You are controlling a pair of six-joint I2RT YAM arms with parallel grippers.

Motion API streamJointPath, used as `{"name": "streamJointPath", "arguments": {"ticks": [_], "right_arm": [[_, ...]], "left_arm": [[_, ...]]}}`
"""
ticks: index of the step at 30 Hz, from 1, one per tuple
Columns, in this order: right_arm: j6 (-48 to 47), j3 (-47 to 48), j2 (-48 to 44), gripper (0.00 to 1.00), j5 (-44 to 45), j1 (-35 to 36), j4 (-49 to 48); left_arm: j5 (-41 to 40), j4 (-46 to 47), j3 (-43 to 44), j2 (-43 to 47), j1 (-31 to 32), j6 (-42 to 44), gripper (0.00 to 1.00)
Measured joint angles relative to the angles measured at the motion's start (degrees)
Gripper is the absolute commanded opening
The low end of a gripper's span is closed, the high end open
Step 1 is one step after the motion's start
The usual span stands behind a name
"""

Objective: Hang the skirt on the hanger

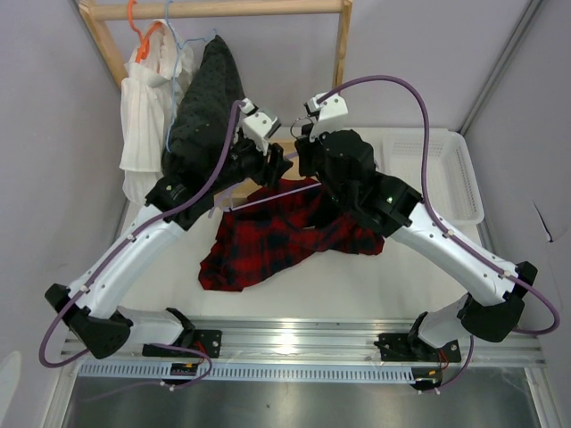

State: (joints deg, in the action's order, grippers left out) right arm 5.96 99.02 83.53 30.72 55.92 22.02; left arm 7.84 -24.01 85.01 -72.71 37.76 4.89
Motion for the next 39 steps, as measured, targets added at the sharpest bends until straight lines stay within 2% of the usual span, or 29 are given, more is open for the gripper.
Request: {"name": "streamJointPath", "arguments": {"ticks": [6,9,10,12,13,28,29,30,31,32,38,39], "right_arm": [[0.00,0.00,0.02,0.00,-0.15,0.17,0.09],[0.00,0.02,0.02,0.00,-0.17,0.17,-0.04],[-0.02,0.02,0.02,0.00,-0.15,0.17,-0.04],[-0.09,0.09,0.02,0.00,-0.20,0.15,-0.13],[-0.22,0.11,0.04,0.00,-0.13,0.15,-0.09],[-0.50,0.98,0.04,0.00,-0.63,1.16,-1.11],[-0.48,1.05,0.04,0.06,-0.66,1.33,-1.38],[-0.46,1.09,0.04,0.28,-0.63,1.49,-1.55],[-0.07,1.09,0.04,0.41,-0.35,1.64,-1.79],[0.22,1.11,0.04,0.58,0.24,1.64,-1.81],[0.87,1.16,-0.11,0.95,5.01,1.05,-2.38],[0.98,1.16,-0.22,0.96,5.64,1.03,-2.43]], "left_arm": [[2.80,0.37,1.68,-1.62,0.00,2.14,0.50],[4.15,0.66,1.68,-1.62,0.00,2.60,0.35],[4.61,0.70,1.68,-1.62,0.00,2.69,0.24],[6.47,0.74,1.68,-1.62,0.28,2.78,0.12],[6.54,0.72,1.68,-1.62,0.57,3.08,0.01],[7.67,1.64,0.04,1.64,0.07,3.58,0.00],[8.04,1.60,0.04,1.92,-0.15,3.56,0.00],[8.57,1.55,0.04,2.12,-0.50,3.52,0.00],[9.18,1.51,0.04,2.23,-0.87,3.23,0.00],[9.77,1.44,0.04,2.34,-1.36,3.04,0.00],[12.24,0.33,0.83,3.17,-4.44,2.49,0.00],[12.57,0.26,1.05,3.17,-4.74,2.43,0.00]]}}
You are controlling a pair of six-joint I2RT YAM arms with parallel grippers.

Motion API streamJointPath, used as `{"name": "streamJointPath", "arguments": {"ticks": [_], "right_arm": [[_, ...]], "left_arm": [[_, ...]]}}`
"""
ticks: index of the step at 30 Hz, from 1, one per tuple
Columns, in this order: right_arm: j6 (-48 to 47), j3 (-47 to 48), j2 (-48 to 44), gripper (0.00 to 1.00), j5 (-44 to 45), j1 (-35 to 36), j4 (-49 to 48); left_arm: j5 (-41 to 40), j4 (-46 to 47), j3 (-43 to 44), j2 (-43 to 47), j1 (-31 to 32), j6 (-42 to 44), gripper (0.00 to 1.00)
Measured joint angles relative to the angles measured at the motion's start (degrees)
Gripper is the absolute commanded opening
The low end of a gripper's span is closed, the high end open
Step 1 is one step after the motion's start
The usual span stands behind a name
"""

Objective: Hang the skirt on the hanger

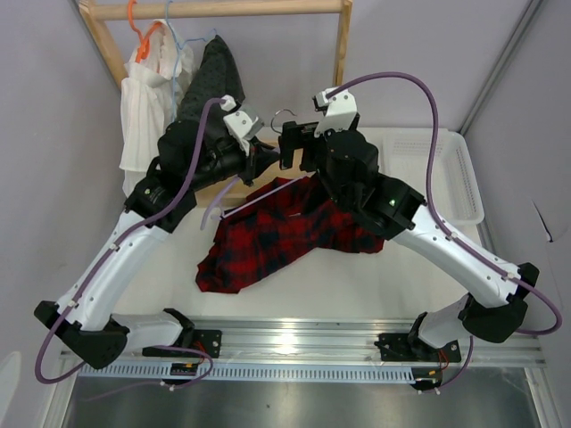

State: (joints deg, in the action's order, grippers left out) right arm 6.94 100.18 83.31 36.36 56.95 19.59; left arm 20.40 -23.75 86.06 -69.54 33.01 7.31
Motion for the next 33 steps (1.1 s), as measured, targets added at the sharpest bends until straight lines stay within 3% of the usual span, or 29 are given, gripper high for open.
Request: {"name": "streamJointPath", "arguments": {"ticks": [6,12,17,20,28,33], "right_arm": [[3.23,-0.70,-1.05,0.99,0.61,-0.20,-0.13],[8.52,-1.84,-3.43,0.99,-4.37,-2.45,0.07],[9.27,-2.03,-8.41,0.99,4.61,-12.57,7.06],[9.94,-2.03,-11.32,0.99,6.14,-14.58,8.55],[10.67,-2.03,-12.96,0.99,6.73,-16.72,10.86],[11.10,-2.21,-12.92,0.99,6.45,-17.44,12.04]], "left_arm": [[2.23,-0.66,1.27,0.00,-1.57,-1.38,0.00],[4.37,-4.11,6.23,-1.46,-2.95,-1.42,0.00],[-2.45,-6.45,11.74,-1.68,-13.05,-2.99,0.00],[-5.16,-6.47,15.80,-1.68,-15.85,-3.80,0.00],[-5.35,-7.45,27.78,-4.57,-16.28,-3.82,0.00],[-5.79,-7.61,29.29,-5.62,-16.28,-3.85,0.00]]}}
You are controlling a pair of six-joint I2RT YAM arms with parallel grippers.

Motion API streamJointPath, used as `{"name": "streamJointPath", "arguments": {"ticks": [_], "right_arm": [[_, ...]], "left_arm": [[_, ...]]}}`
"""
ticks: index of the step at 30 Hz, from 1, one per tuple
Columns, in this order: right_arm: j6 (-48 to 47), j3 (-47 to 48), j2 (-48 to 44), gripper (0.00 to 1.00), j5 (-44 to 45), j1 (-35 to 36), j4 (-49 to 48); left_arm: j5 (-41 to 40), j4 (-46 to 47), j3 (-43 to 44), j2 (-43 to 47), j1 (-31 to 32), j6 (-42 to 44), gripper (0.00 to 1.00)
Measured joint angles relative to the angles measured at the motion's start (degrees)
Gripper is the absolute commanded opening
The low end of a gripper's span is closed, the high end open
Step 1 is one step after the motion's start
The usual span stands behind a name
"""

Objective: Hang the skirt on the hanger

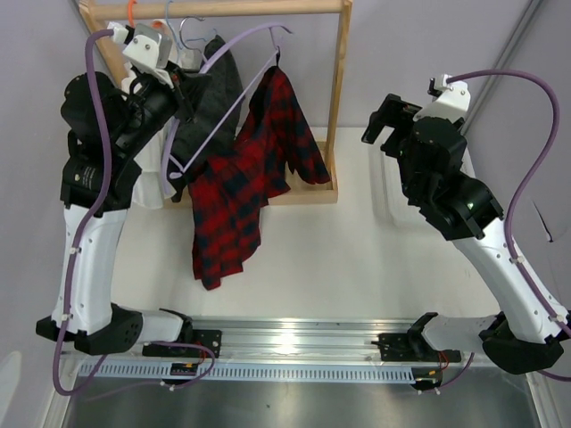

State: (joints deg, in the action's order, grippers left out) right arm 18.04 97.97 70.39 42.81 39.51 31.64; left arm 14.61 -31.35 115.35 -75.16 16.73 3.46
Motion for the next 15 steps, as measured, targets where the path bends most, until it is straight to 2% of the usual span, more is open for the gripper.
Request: {"name": "streamJointPath", "arguments": {"ticks": [7,15], "right_arm": [[0.63,-0.35,0.26,0.99,-1.09,-0.83,0.68],[1.44,-0.68,1.01,0.99,-2.21,-1.11,1.07]], "left_arm": [[-3.23,-0.74,4.63,-5.22,0.00,-0.04,0.00],[-6.84,-4.72,15.61,-16.22,0.00,0.50,0.00]]}}
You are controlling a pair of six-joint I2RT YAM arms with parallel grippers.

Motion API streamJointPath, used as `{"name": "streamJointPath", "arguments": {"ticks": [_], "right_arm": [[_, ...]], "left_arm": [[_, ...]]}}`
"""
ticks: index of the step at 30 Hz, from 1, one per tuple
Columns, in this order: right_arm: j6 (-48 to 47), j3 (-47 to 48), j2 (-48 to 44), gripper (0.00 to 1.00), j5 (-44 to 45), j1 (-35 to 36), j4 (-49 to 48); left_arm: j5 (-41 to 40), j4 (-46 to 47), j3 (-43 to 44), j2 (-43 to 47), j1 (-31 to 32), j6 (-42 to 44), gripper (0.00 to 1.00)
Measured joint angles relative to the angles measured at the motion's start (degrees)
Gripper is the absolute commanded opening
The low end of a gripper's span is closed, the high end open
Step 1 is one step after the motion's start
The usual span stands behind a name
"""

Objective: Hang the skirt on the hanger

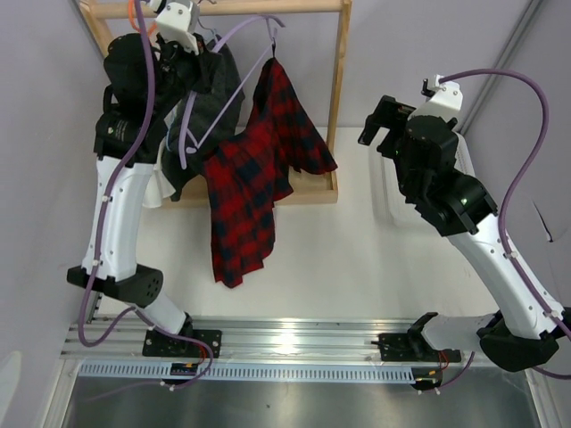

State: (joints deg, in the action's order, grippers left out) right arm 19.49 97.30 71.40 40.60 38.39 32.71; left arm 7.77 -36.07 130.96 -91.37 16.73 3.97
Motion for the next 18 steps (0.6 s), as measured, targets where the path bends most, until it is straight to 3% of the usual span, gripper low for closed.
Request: {"name": "streamJointPath", "arguments": {"ticks": [18], "right_arm": [[0.00,-1.77,0.48,0.99,-1.97,-1.05,-0.17]], "left_arm": [[-3.76,2.08,5.31,-8.81,0.00,1.66,0.00]]}}
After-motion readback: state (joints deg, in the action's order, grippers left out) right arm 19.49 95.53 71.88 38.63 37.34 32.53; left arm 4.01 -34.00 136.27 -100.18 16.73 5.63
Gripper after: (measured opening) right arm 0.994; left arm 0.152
